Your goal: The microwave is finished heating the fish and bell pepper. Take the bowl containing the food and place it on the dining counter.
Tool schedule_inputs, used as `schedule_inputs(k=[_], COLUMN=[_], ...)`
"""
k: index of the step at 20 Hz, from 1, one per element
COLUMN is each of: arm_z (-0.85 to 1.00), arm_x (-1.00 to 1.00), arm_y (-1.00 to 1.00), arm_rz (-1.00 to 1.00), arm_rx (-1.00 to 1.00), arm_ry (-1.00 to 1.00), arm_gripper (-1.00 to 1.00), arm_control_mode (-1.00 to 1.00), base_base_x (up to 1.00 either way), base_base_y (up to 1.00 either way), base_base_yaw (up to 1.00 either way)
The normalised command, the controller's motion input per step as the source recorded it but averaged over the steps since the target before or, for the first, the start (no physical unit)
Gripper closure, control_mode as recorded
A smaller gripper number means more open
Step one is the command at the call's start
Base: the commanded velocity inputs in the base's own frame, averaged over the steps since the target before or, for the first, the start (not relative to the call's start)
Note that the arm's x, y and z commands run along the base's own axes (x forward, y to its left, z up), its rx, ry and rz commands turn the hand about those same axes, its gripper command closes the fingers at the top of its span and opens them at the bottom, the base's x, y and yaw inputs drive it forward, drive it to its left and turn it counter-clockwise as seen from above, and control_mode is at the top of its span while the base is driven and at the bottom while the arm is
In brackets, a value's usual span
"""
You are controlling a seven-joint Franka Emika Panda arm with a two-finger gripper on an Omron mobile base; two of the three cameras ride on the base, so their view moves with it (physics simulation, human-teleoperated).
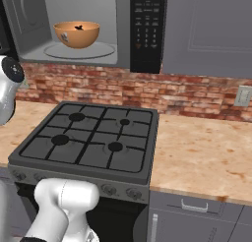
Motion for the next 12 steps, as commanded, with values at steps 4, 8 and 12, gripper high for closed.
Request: schedule_inputs(k=[4,8,12], arm_z=[0.00,0.02,0.09], arm_x=[0.10,0.22,0.35], arm_y=[-0.12,-0.80,-1.00], arm_rz=[-0.01,-0.14,-0.25], arm_rx=[0.00,0.00,0.00], arm_ry=[-0.01,-0.02,0.00], arm_gripper=[-1.00,-1.00,-1.00], arm_control_mode=[-1.00,-1.00,-1.00], base_base_x=[0.00,0.00,0.00], base_base_y=[0.00,0.00,0.00], base_base_yaw=[0.00,0.00,0.00])
